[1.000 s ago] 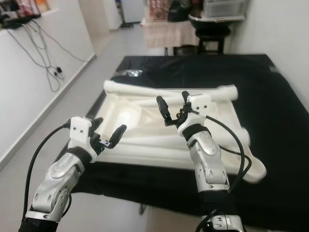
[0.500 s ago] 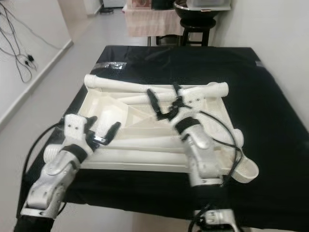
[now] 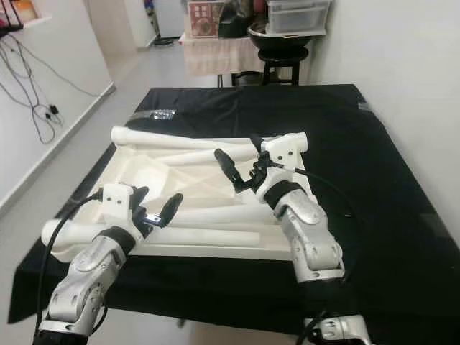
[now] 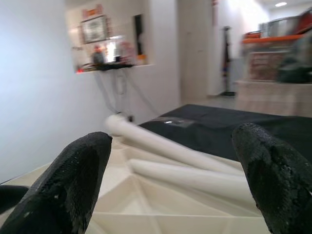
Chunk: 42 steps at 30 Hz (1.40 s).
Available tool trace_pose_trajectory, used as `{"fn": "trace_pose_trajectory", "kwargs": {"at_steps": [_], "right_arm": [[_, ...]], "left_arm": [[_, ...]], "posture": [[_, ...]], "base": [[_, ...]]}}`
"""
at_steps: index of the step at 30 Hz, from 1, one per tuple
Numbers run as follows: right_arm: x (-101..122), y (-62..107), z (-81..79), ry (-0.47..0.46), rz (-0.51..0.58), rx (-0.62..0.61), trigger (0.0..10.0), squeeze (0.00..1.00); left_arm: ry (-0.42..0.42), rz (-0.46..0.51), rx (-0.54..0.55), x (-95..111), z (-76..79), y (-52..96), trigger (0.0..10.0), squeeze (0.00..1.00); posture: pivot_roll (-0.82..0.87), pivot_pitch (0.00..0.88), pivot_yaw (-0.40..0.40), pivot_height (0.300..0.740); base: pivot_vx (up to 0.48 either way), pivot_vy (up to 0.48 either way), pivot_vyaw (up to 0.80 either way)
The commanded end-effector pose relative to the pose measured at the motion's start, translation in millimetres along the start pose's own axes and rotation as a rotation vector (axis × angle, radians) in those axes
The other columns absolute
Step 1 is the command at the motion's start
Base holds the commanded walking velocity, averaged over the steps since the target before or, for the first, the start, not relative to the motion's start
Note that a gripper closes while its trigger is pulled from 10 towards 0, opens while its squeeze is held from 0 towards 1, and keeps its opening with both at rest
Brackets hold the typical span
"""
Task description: Building children table
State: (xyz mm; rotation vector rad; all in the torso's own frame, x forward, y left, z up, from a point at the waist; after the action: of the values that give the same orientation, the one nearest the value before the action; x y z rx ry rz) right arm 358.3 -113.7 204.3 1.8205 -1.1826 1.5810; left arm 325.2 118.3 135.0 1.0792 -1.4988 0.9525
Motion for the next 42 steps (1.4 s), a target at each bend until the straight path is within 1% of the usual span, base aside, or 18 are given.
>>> {"fn": "trace_pose_trajectory", "kwargs": {"at_steps": [1, 8, 14, 16, 17, 18, 20, 21, 23, 24, 25, 27, 35, 37, 38, 40, 41, 42], "right_arm": [[6, -0.6, -0.5, -0.009, 0.013, 0.008, 10.0, 0.0], [6, -0.5, -1.4, -0.003, -0.001, 0.019, 10.0, 0.0], [8, -1.0, 1.2, 0.029, -0.025, 0.018, 10.0, 0.0], [8, -2.1, 4.8, 0.087, -0.036, 0.002, 10.0, 0.0], [3, -3.1, 11.5, 0.174, -0.083, -0.023, 10.0, 0.0], [0, -3.5, 16.5, 0.237, -0.118, -0.039, 10.0, 0.0], [-7, -2.1, 26.0, 0.38, -0.249, 0.008, 10.0, 0.0], [-7, -1.2, 28.5, 0.413, -0.285, 0.027, 10.0, 0.0], [1, -1.9, 40.3, 0.539, -0.374, 0.042, 10.0, 0.0], [1, -1.9, 40.3, 0.539, -0.374, 0.042, 10.0, 0.0], [10, -2.7, 48.9, 0.621, -0.469, 0.068, 10.0, 0.0], [20, -2.9, 60.1, 0.712, -0.59, 0.077, 10.0, 0.0], [21, -4.0, 64.8, 0.739, -0.62, 0.089, 10.0, 0.0], [33, -6.3, 65.1, 0.711, -0.685, 0.154, 10.0, 0.0], [33, -6.3, 65.1, 0.711, -0.685, 0.154, 10.0, 0.0], [68, 3.6, 49.7, 0.595, -0.763, 0.356, 10.0, 0.0], [76, 12.1, 44.8, 0.562, -0.801, 0.431, 10.0, 0.0], [80, 17.7, 42.3, 0.544, -0.826, 0.472, 10.0, 0.0]], "left_arm": [[0.003, -0.022, 0.0, -5, -2.9, 2.9, 10.0, 0.0], [0.003, -0.032, -0.004, -9, -2.3, 4.1, 10.0, 0.0], [0.008, -0.052, -0.017, -16, 2.9, 6.1, 10.0, 0.0], [0.009, -0.061, -0.02, -18, 3.7, 6.5, 10.0, 0.0], [0.012, -0.072, -0.026, -21, 4.6, 7.0, 10.0, 0.0], [0.014, -0.08, -0.03, -23, 5.3, 7.4, 10.0, 0.0], [0.009, -0.094, -0.066, -27, 11.0, 8.1, 10.0, 0.0], [0.006, -0.096, -0.079, -28, 13.0, 8.4, 10.0, 0.0], [-0.017, -0.094, -0.134, -27, 22.2, 10.1, 10.0, 0.0], [-0.017, -0.094, -0.134, -27, 22.2, 10.1, 10.0, 0.0], [-0.045, -0.093, -0.175, -28, 29.1, 12.9, 10.0, 0.0], [-0.065, -0.096, -0.212, -29, 35.8, 16.3, 10.0, 0.0], [-0.067, -0.095, -0.22, -30, 37.6, 17.0, 10.0, 0.0], [-0.098, -0.085, -0.24, -28, 41.0, 19.3, 10.0, 0.0], [-0.098, -0.085, -0.24, -28, 41.0, 19.3, 10.0, 0.0], [-0.162, -0.014, -0.231, -9, 38.2, 17.5, 10.0, 0.0], [-0.177, 0.016, -0.224, 0, 36.1, 16.2, 10.0, 0.0], [-0.186, 0.033, -0.22, 6, 34.8, 15.4, 10.0, 0.0]], "posture": [[-0.01, 0.0, 0.02, 0.74], [-0.01, 0.0, 0.019, 0.74], [-0.01, 0.0, 0.018, 0.74], [-0.01, 0.0, 0.021, 0.74], [-0.01, 0.0, 0.022, 0.74], [-0.01, 0.0, 0.022, 0.74], [0.0, 0.0, 0.026, 0.74], [0.0, 0.0, 0.026, 0.74], [0.01, 0.0, 0.019, 0.74], [0.01, 0.0, 0.019, 0.74], [0.01, 0.0, 0.009, 0.74], [0.02, 0.0, -0.001, 0.74], [0.02, 0.0, -0.007, 0.74], [0.04, 0.0, -0.025, 0.74], [0.04, 0.0, -0.025, 0.74], [0.04, 0.0, -0.04, 0.74], [0.04, 0.0, -0.04, 0.74], [0.04, 0.0, -0.04, 0.74]], "base": [[0.0, 0.0, 0.0], [0.0, 0.0, 0.0], [0.0, 0.0, 0.0], [0.0, 0.0, 0.0], [0.0, 0.0, 0.0], [0.0, 0.0, 0.0], [0.0, 0.0, 0.0], [0.0, 0.0, 0.0], [0.0, 0.0, 0.0], [0.0, 0.0, 0.0], [0.0, 0.0, 0.0], [0.0, 0.0, 0.0], [0.0, 0.0, 0.0], [0.0, 0.0, 0.0], [0.0, 0.0, 0.0], [0.0, 0.0, 0.0], [0.0, 0.0, 0.0], [0.0, 0.0, 0.0]]}}
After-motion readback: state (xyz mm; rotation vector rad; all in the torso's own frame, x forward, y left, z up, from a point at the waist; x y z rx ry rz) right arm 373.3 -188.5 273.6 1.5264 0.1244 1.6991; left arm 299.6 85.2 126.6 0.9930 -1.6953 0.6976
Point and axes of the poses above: a point about 5 cm out from each wrist's last joint towards the gripper, its own y axis pointing back from the gripper into the wrist, its own x axis along the axis of the wrist's last joint, z = x × y, the point moved 4 cm from there along -y, pointing out of the wrist towards the gripper, and after that the axes turned 15 degrees about -y, right-handed, at the moved point
